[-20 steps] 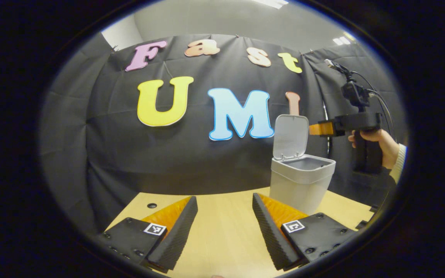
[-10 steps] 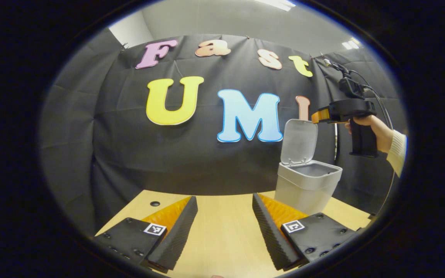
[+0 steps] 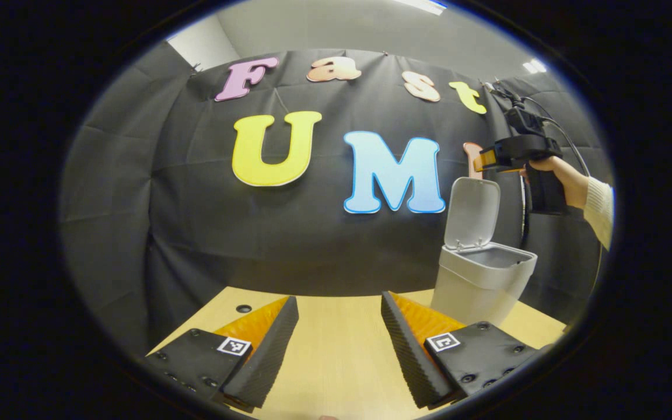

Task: Press the lid of the desktop garbage bin to open it, pick up the crumpled paper on the desktop and throw it into the bin, then pick up the pop can on the desktop and drop it into the bin, and finally close the garbage bin lid.

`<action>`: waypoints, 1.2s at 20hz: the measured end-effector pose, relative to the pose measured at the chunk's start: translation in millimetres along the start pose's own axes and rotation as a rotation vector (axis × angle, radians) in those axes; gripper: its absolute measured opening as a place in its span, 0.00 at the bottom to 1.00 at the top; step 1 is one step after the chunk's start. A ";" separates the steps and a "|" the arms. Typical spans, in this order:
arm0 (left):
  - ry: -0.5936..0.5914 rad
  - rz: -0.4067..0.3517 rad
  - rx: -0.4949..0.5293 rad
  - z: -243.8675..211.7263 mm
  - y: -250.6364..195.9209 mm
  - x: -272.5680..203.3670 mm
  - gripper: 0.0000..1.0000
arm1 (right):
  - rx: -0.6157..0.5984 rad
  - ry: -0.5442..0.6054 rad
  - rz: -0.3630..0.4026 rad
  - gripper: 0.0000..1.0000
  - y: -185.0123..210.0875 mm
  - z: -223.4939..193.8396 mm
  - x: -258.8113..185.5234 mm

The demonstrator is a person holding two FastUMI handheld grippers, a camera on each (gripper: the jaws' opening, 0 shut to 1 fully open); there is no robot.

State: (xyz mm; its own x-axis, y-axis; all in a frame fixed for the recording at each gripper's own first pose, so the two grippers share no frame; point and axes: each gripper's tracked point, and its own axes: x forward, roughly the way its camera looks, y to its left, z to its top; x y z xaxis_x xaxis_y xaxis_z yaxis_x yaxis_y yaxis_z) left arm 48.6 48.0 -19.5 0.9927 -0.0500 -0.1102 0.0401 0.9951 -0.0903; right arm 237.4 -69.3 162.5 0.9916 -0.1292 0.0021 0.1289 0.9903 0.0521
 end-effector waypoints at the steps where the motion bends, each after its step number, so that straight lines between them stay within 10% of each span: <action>1: -0.001 0.000 0.007 0.5 0.4 3.4 0.94 | -0.001 0.004 -0.004 0.88 -0.5 1.1 6.4; 24: 0.000 0.068 0.004 17.5 -5.9 -9.6 0.97 | 0.077 0.092 0.078 0.89 5.1 -22.4 29.5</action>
State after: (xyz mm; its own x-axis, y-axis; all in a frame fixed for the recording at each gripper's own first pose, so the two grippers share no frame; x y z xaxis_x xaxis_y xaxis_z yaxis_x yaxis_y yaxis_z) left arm 40.9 44.1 -0.5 0.9931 0.0179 -0.1160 -0.0271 0.9965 -0.0786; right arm 267.5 -66.9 140.5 0.9957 -0.0437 -0.0822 0.0544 0.9898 0.1319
